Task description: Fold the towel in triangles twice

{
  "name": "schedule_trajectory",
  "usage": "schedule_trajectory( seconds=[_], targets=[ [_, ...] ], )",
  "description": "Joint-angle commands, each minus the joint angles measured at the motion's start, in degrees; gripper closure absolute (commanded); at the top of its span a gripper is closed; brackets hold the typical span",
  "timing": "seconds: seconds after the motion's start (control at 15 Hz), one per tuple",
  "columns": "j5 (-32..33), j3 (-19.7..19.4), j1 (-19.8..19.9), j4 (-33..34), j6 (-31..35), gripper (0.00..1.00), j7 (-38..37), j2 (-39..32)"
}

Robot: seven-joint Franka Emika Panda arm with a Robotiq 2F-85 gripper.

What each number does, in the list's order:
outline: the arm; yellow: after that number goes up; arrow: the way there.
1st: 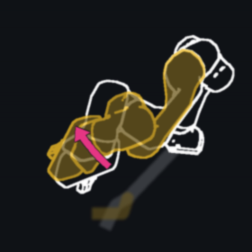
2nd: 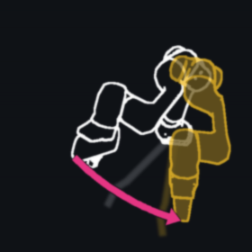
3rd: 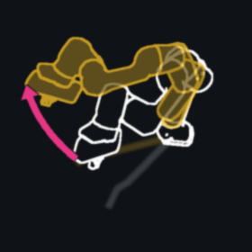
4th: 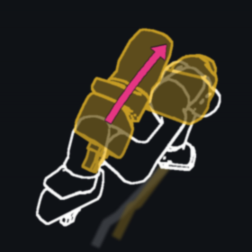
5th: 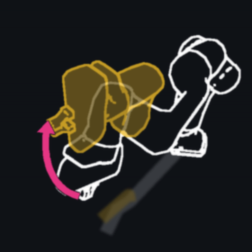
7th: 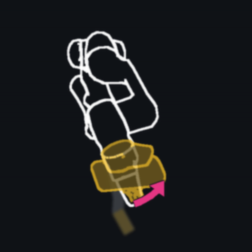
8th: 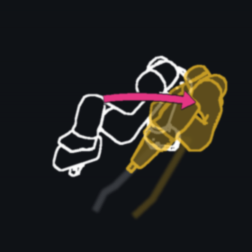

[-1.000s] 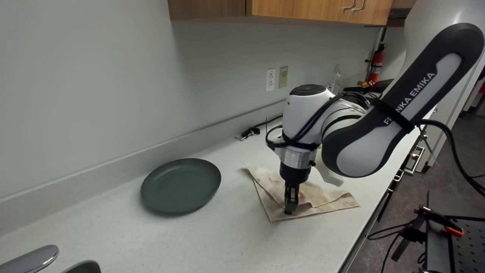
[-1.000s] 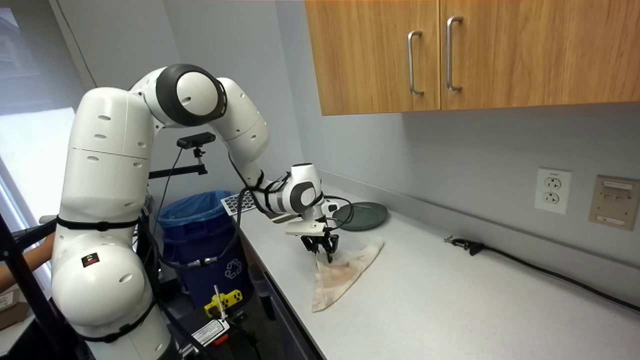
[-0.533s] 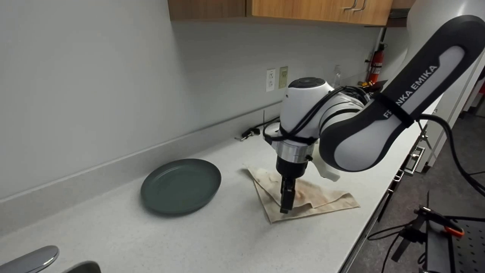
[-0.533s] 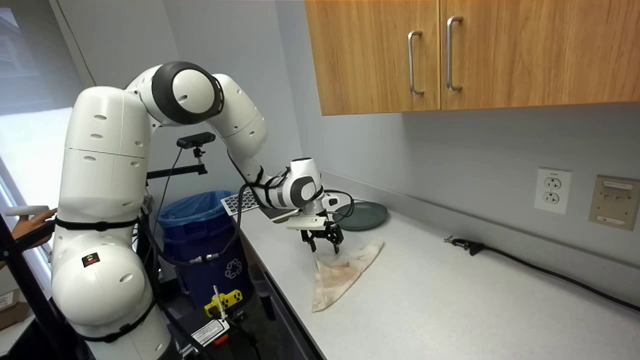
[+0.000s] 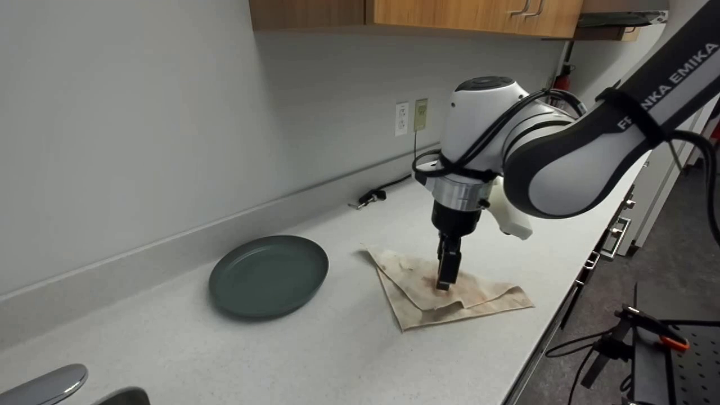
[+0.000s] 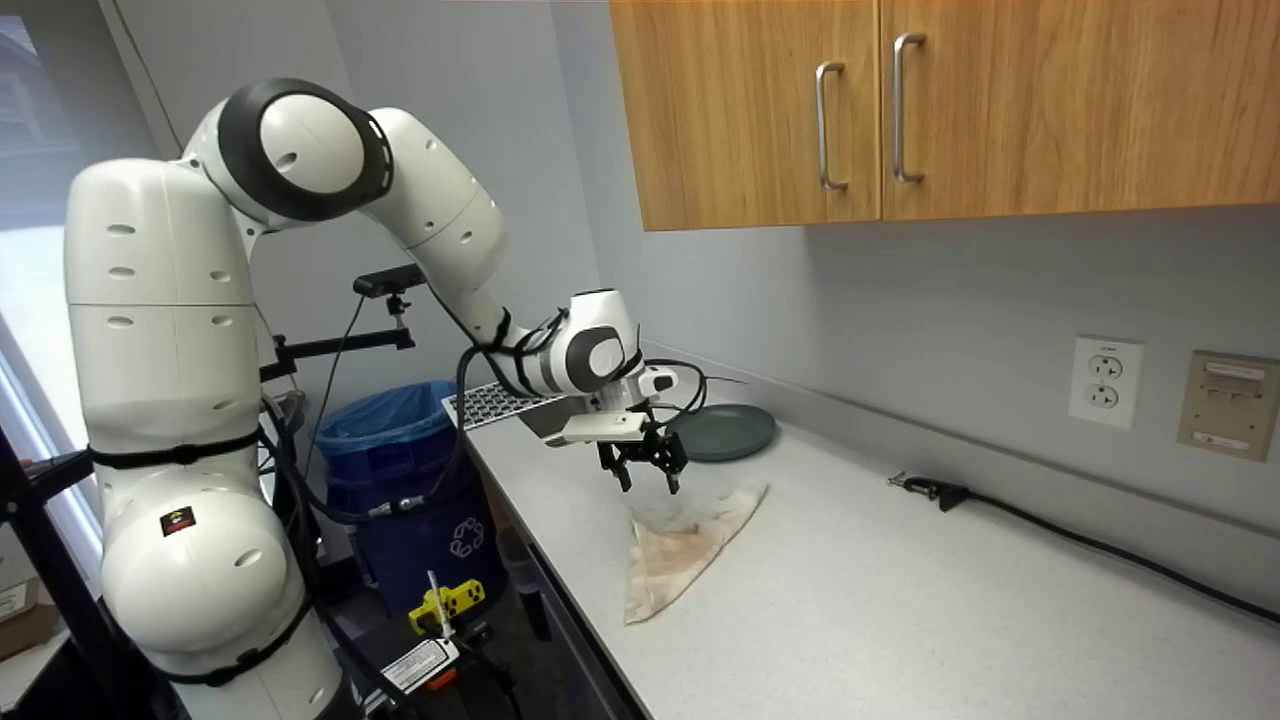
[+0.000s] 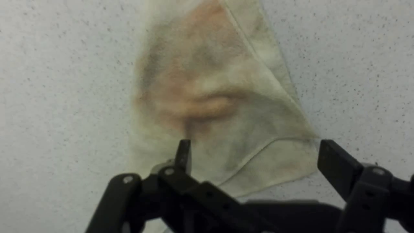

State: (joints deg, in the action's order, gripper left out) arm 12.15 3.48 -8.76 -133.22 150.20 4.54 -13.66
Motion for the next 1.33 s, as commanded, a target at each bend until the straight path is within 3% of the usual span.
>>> schedule_trajectory(
  seconds=[0.0, 0.6, 1.27],
  targets=[
    [-1.1, -0.6, 2.9, -7.8, -0.5, 0.00, 1.0, 7.5],
    [-3.4, -3.7, 9.2, -18.2, 4.9, 0.00, 4.8, 8.8],
    [-1.1, -6.1, 10.1, -21.7, 16.4, 0.00, 2.8, 3.7]
  ],
)
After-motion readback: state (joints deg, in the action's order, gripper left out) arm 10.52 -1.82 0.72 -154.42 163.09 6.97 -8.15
